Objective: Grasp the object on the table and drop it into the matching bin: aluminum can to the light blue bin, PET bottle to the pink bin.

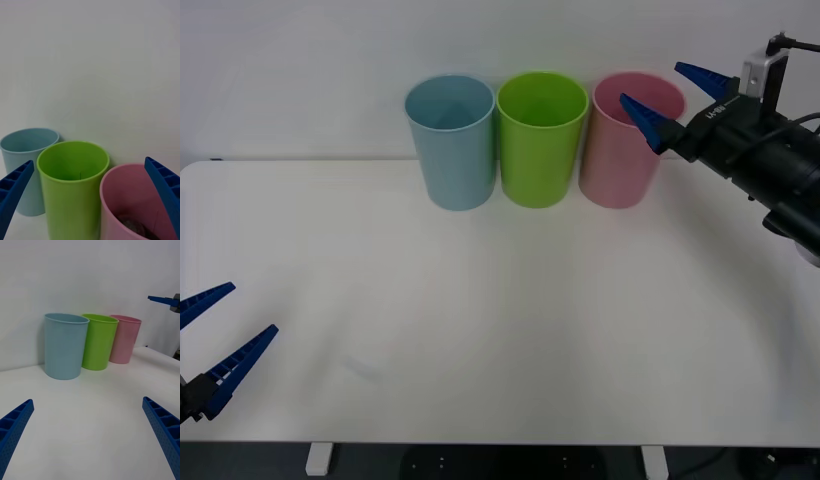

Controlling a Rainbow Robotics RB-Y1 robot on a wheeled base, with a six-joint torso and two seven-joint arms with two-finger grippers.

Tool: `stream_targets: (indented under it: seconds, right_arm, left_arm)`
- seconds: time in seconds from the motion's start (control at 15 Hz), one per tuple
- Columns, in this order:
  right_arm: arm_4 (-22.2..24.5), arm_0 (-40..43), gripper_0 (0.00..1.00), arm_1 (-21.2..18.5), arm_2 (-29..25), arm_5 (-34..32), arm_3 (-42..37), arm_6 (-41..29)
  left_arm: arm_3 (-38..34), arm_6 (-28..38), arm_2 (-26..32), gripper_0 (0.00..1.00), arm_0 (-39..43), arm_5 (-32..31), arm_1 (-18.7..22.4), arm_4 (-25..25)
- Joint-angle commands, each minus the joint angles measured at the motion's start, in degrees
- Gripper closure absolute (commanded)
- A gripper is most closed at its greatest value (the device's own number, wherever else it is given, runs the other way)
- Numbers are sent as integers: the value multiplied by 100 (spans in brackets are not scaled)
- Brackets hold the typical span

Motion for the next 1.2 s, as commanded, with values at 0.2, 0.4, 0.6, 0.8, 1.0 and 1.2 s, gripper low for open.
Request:
stream_targets:
  seconds: [0.2, 0.4, 0.6, 0.8, 1.0, 1.2]
  right_arm:
    - [40, 561, 0, 0, -350, -850, -183, 275]
    - [58, 851, 0, -8, -535, -1219, -183, 952]
    - [58, 1158, 0, 0, -623, -1597, -183, 1083]
    - [58, 1484, 0, 0, -754, -2018, -183, 1162]
    - [58, 1809, 0, 0, -825, -2168, -271, 1206]
    - [58, 2196, 0, 9, -983, -2256, -473, 1162]
  left_arm:
    - [0, 0, 0, 0, 0, 0, 0, 0]
    - [0, 0, 0, 0, 0, 0, 0, 0]
    - [0, 0, 0, 0, 0, 0, 0, 0]
    - [0, 0, 0, 0, 0, 0, 0, 0]
    - [0, 0, 0, 0, 0, 0, 0, 0]
    - [0, 0, 0, 0, 0, 0, 0, 0]
